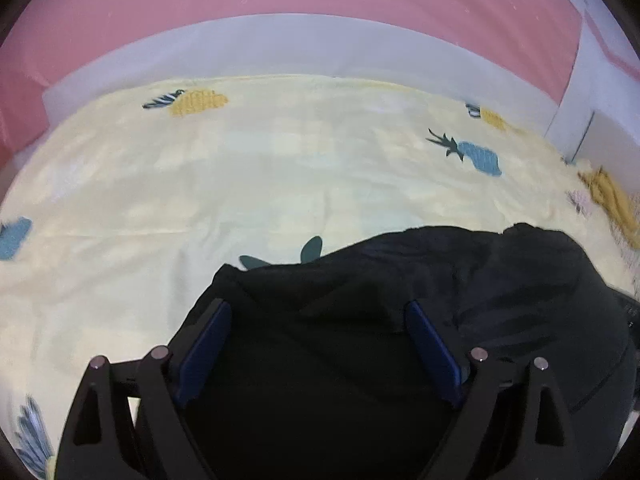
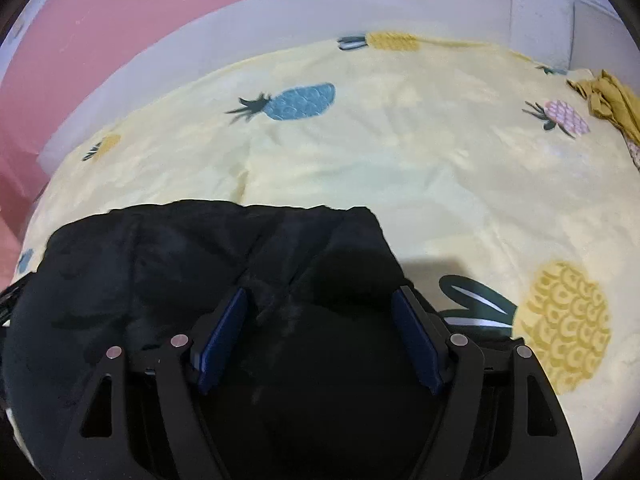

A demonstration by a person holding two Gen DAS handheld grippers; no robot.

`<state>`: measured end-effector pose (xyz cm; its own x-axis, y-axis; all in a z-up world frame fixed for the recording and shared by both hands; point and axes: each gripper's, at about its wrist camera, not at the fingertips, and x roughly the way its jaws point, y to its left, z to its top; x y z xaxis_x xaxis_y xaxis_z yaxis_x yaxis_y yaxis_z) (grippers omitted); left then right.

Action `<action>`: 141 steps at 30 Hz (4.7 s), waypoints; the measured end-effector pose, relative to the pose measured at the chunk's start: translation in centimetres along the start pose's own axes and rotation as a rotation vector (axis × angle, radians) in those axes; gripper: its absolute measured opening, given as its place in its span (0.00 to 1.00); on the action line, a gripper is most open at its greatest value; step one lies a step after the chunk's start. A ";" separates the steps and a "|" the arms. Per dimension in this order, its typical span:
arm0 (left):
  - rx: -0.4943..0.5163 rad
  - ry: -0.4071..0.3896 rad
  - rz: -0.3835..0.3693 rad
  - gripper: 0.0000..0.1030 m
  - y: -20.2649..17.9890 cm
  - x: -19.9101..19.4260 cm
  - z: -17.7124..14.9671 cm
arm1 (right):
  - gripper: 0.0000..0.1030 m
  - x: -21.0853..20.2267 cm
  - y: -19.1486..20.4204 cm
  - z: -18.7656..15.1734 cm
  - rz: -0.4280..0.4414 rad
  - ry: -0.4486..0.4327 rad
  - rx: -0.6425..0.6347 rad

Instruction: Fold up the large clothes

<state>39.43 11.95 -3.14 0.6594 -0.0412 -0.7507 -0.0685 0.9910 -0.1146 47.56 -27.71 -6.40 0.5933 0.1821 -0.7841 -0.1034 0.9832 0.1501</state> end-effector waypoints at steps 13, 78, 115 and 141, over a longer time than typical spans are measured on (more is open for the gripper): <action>-0.035 -0.033 -0.025 0.89 0.0 1.5 -0.4 | 0.72 1.2 -0.2 -0.3 -0.001 0.000 0.024; -0.052 -0.103 -0.035 0.66 3.7 -11.1 -6.9 | 0.72 -13.8 0.1 -10.6 -0.088 -0.186 -0.139; -0.018 0.002 -0.001 0.69 1.7 -1.9 0.2 | 0.70 -5.1 -2.4 -2.6 0.007 -0.038 0.023; -0.109 -0.013 -0.123 0.77 8.1 -6.9 -7.4 | 0.75 -10.1 -7.5 -10.1 0.056 -0.069 0.115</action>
<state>28.76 19.30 -3.74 0.6772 -0.1588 -0.7184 -0.0671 0.9590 -0.2752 34.23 -36.87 -5.68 0.6432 0.2314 -0.7299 -0.0481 0.9636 0.2631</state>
